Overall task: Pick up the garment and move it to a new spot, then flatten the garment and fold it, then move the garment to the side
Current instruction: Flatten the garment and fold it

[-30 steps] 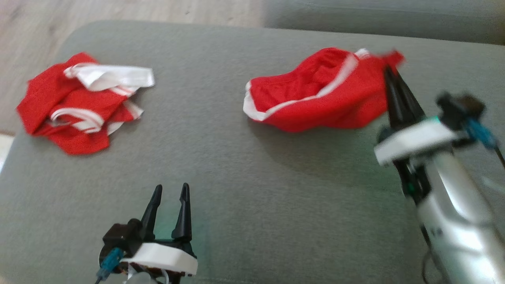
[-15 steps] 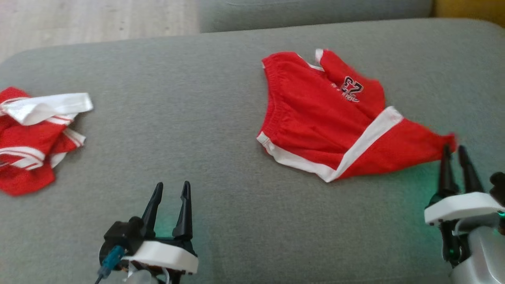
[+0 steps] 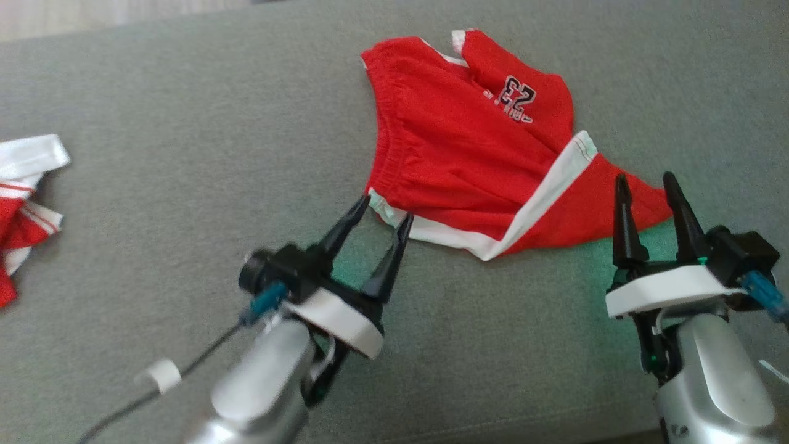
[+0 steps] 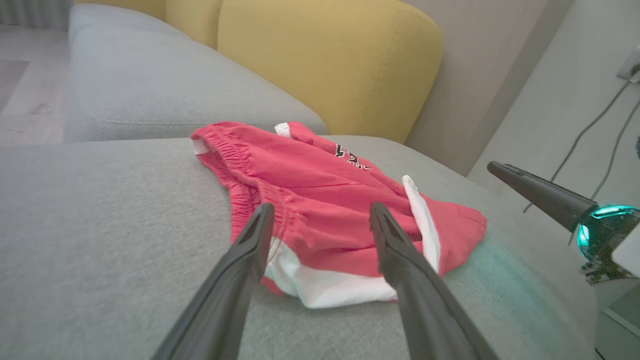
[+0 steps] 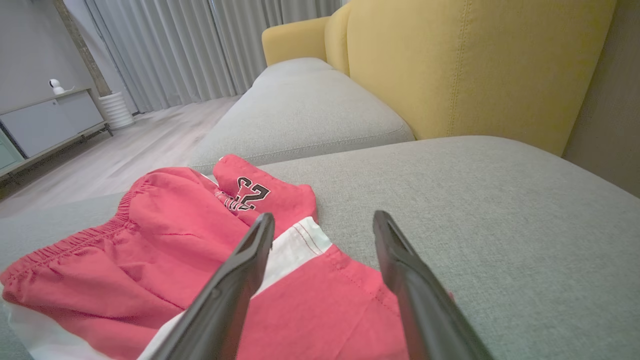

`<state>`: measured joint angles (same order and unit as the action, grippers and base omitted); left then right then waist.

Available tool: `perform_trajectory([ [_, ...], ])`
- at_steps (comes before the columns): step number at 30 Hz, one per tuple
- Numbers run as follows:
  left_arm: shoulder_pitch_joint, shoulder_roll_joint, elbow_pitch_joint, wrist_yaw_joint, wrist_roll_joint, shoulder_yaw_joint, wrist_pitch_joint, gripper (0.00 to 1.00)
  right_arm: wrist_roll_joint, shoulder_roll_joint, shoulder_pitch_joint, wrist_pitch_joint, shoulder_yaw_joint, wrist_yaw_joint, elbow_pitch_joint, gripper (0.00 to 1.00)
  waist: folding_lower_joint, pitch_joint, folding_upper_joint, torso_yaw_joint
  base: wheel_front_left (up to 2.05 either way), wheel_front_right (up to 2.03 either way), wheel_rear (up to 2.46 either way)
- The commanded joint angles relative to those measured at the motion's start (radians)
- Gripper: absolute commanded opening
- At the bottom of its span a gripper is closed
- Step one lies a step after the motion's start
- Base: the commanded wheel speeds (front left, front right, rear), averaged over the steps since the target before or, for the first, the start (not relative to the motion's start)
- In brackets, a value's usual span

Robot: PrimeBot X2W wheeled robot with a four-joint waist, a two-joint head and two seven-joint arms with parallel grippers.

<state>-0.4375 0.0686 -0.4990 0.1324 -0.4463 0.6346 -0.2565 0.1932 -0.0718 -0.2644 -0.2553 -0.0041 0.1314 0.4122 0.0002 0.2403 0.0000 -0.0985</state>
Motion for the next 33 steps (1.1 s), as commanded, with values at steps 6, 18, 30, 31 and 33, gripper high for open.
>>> perform_trajectory([
  [6,-0.169,0.108,-0.066,-0.002,-0.059,0.064,-0.005,1.00,0.002,0.011,-0.043,-0.006,0.051,-0.001,-0.029,1.00,-0.0002,0.062,0.0000,-0.061,0.00,0.00,0.00],
  [18,-0.256,0.173,-0.140,-0.002,-0.192,0.214,-0.005,1.00,0.009,0.018,-0.053,-0.006,0.073,-0.001,-0.029,1.00,-0.0002,0.091,0.0000,-0.098,0.00,0.00,0.00],
  [30,-0.259,0.162,-0.179,-0.002,-0.273,0.230,-0.005,0.00,0.023,0.021,-0.058,-0.006,0.089,-0.001,-0.030,1.00,-0.0002,0.075,0.0000,-0.085,0.00,0.00,0.00],
  [31,-0.254,0.163,-0.178,-0.002,-0.273,0.209,-0.005,0.00,0.024,0.021,-0.056,-0.006,0.090,-0.001,-0.030,1.00,-0.0002,0.070,0.0000,-0.078,0.00,0.00,0.00],
  [33,-0.240,0.161,-0.178,-0.002,-0.260,0.165,-0.005,0.00,0.024,0.021,-0.050,-0.006,0.094,-0.001,-0.032,1.00,-0.0002,0.057,0.0000,-0.059,0.00,0.00,0.00],
])
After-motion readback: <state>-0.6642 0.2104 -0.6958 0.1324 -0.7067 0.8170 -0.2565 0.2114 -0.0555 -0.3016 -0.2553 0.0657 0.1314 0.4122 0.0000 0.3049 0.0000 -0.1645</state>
